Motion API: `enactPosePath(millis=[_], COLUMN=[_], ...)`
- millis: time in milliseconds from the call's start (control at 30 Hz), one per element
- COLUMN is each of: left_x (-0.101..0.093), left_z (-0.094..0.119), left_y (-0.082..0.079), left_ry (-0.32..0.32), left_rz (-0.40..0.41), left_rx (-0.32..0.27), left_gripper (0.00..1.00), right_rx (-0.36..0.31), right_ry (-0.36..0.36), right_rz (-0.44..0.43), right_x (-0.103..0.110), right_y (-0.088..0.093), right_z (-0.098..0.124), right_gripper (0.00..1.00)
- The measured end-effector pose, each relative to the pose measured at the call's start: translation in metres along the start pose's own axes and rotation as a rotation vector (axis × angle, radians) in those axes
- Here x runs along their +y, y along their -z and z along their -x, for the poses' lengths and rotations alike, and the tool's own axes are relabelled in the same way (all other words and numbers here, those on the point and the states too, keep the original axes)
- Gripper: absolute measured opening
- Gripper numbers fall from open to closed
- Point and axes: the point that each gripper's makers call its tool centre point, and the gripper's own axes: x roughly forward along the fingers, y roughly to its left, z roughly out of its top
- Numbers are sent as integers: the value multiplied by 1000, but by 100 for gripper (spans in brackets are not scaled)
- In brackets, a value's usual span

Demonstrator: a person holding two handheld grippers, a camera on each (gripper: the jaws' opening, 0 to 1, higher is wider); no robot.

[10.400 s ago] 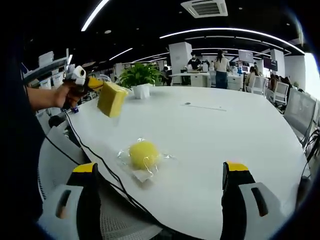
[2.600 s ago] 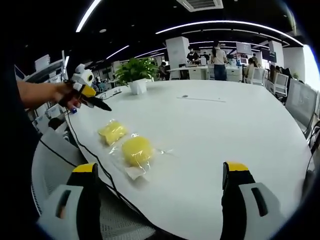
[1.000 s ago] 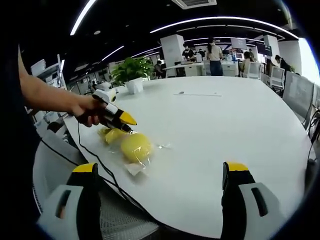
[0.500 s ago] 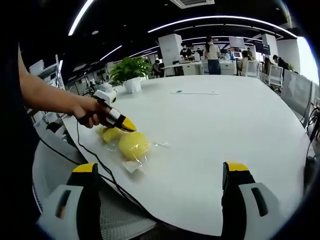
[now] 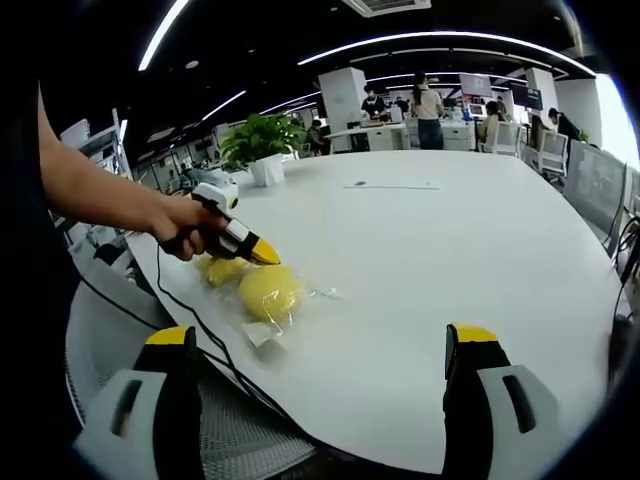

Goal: Compare the silicone blocks by pressing each to a similar depth, holding the contact briefly, and releasing to observe deformation and rebound differences across the visible hardness samples.

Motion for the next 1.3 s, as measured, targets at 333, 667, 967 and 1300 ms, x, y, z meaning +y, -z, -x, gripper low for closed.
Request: enactPosePath(millis=[333,667,967,1300], left_x=[-7,-41,-57,-79], left_z=[3,15,29,47], left_y=[0,-10,-18,-25], left_ry=[27,121,175,243], left_rz=[20,-53,-157,-288], left_rx=[-24,-71,-119,-160], left_gripper=[0,0,0,0], right_rx=[3,7,-5,-40], right_ry=[3,-2,-3,-2], right_rz=[1,18,24,11], right_x=[-2,0,2,7], right_y=[0,-2,-5,-15], right_z=[1,-1,-3,-5], right_gripper=[96,96,96,96])
